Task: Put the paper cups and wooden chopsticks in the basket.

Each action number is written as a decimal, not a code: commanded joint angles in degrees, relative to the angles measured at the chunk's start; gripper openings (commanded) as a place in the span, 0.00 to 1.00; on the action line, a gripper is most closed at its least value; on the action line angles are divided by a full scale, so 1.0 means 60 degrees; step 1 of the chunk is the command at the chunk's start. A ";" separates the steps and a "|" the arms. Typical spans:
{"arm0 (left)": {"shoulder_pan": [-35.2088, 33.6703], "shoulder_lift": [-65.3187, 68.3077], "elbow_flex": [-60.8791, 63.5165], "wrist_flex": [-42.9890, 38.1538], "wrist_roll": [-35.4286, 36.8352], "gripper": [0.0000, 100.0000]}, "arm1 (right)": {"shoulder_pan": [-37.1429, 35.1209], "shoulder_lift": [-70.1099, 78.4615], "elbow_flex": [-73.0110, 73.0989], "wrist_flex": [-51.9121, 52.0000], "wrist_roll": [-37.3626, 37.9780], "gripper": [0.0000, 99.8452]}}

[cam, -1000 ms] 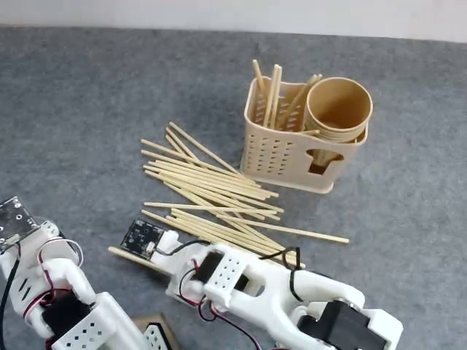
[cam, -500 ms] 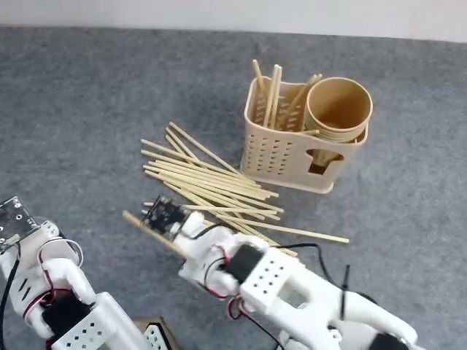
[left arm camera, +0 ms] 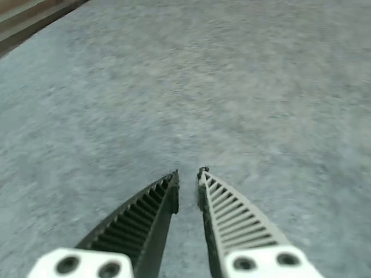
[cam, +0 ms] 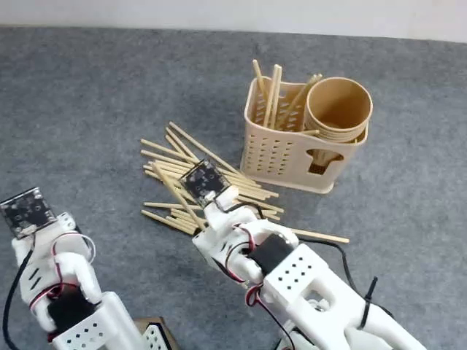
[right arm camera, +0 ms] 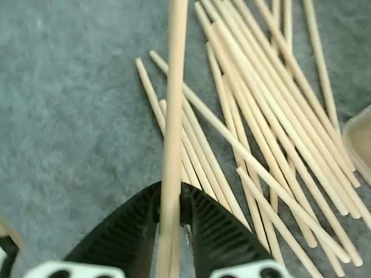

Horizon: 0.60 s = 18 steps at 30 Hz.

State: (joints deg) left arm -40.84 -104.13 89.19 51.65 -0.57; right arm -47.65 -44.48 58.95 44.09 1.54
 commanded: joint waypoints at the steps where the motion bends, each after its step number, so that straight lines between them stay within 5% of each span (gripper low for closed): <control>1: 0.0960 -0.0066 -0.0037 -0.0161 0.0044 0.08 | 0.0110 -0.0799 -0.0007 0.0022 -0.0484 0.01; 8: 0.1473 -0.0066 0.0154 -0.0161 -0.0440 0.08 | 0.1077 -0.2733 -0.0051 -0.0007 -0.1773 0.01; 18: 0.1810 -0.0066 0.0330 -0.0190 -0.0908 0.08 | 0.1751 -0.5267 -0.0037 -0.0960 -0.1773 0.01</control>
State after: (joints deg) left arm -31.08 -104.13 91.65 51.65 -5.41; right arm -37.98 -72.35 59.38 42.07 -8.66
